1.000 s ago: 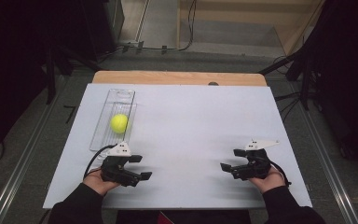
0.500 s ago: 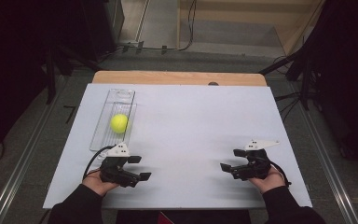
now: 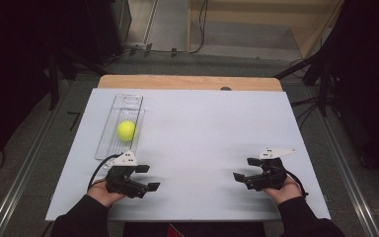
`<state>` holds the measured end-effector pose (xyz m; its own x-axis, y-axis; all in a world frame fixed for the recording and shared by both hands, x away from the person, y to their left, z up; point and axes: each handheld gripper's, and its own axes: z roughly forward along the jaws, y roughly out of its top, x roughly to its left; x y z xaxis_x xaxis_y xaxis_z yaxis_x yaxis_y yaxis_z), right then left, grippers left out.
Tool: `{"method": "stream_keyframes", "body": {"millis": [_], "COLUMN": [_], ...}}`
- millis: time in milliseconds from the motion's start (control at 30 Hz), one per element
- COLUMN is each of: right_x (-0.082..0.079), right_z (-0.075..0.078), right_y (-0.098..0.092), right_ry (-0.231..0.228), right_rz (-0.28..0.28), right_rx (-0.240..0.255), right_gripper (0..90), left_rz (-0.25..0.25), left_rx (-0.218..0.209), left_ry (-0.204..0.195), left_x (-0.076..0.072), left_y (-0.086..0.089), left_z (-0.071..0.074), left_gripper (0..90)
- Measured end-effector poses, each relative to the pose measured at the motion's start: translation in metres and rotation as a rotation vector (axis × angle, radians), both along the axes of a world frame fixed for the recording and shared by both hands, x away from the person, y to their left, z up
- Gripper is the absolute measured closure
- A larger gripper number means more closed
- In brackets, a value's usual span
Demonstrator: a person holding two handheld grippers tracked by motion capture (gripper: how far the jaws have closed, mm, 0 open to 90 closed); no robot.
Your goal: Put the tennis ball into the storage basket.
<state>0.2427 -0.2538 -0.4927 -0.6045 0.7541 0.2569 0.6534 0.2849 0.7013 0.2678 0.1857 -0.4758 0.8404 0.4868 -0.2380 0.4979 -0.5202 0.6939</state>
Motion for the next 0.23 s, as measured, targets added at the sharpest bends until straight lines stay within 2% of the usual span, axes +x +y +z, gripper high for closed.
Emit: {"method": "stream_keyframes", "body": {"millis": [233], "right_x": [0.0001], "right_z": [-0.0003], "right_y": [0.0000], "right_ry": [0.002], "right_rz": [0.000], "right_rx": [0.000], "right_gripper": [13.3], "left_rz": [0.000], "left_rx": [-0.001], "left_ry": [0.001], "left_x": [0.0000], "left_y": [0.0000], "left_z": [0.0000], "left_gripper": [23.2]}}
